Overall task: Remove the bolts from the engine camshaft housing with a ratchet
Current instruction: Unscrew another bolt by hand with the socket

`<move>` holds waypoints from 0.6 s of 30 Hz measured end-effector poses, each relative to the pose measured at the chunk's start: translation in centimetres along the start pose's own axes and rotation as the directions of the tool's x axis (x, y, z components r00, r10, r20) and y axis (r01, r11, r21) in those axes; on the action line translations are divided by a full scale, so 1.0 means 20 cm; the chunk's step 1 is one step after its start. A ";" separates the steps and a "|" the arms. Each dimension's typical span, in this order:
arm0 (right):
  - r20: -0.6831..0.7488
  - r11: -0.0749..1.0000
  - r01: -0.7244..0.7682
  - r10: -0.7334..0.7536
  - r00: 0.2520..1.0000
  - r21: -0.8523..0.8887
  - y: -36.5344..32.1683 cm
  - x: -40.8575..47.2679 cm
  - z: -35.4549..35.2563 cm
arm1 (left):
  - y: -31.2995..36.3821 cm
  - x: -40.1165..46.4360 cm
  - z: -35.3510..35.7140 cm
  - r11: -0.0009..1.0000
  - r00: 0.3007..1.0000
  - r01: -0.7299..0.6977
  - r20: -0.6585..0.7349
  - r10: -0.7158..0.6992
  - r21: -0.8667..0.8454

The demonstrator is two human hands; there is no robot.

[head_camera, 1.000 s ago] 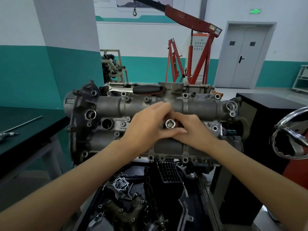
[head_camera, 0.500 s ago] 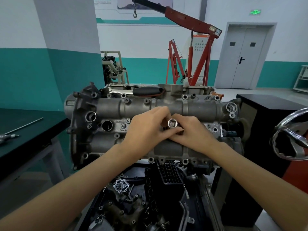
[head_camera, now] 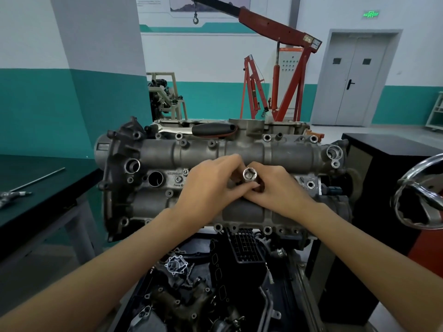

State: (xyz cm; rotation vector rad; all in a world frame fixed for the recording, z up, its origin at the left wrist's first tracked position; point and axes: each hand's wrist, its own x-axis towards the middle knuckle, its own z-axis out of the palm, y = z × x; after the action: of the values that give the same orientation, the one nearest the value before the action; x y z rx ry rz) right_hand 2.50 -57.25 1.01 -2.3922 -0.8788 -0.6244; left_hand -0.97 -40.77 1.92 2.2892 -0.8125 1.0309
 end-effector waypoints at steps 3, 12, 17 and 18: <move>0.004 1.000 0.010 -0.010 1.000 -0.013 0.00 0.00 0.00 | 0.00 0.01 0.01 1.000 0.999 -0.012 0.038 0.012 0.010; -0.001 1.000 0.018 -0.018 1.000 -0.022 0.01 0.00 0.01 | 0.00 -0.07 0.02 0.983 0.997 -0.053 0.038 0.060 -0.176; 0.004 1.000 0.003 -0.003 1.000 0.000 -0.01 -0.01 0.00 | 0.01 0.01 0.00 0.999 0.999 0.034 0.002 -0.034 0.023; 0.007 1.000 -0.004 0.004 1.000 -0.001 -0.01 -0.01 0.00 | 0.02 0.02 0.00 0.998 0.999 0.035 0.011 -0.036 0.051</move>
State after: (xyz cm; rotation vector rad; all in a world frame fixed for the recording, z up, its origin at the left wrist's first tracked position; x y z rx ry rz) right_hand 2.34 -57.19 0.90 -2.3981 -0.8771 -0.6155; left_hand -0.99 -41.17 2.33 2.3454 -0.7556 1.0345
